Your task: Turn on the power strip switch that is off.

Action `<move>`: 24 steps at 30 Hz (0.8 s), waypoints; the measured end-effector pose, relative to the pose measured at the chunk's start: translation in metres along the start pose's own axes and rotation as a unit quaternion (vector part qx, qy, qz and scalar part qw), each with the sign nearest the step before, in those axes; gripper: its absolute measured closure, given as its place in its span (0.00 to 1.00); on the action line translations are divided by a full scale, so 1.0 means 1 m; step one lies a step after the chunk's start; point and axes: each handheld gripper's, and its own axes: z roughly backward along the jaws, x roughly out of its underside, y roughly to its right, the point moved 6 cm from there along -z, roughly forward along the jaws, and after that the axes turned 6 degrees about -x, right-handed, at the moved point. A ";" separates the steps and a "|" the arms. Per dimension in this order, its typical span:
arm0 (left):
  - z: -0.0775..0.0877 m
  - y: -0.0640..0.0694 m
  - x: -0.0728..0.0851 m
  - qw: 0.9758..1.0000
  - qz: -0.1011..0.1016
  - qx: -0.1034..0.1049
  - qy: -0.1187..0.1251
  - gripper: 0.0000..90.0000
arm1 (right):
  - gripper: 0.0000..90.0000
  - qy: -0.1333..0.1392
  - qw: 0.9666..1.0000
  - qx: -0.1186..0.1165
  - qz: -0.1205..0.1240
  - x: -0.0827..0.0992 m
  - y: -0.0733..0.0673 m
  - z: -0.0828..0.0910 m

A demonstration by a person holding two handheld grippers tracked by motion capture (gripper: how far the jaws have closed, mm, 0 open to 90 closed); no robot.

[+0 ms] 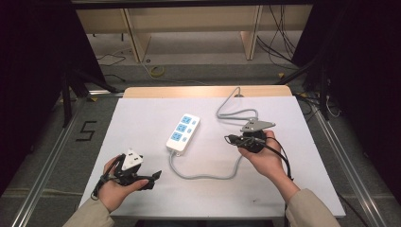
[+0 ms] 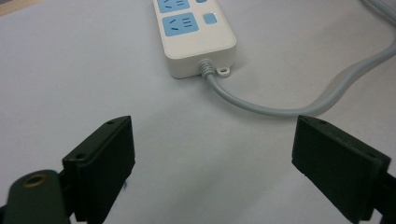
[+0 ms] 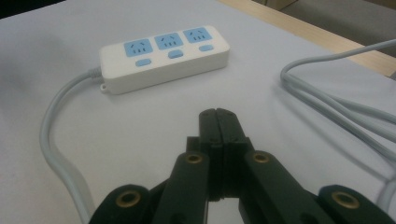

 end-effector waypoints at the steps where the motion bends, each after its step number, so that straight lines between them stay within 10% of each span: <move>1: 0.000 0.000 0.000 1.000 0.000 0.000 0.000 0.14 | 1.00 0.000 1.000 -0.001 0.002 -0.001 0.000 -0.001; 24: 0.000 0.001 0.000 1.000 0.001 0.002 0.002 0.16 | 1.00 -0.012 1.000 -0.016 0.011 -0.018 -0.007 -0.034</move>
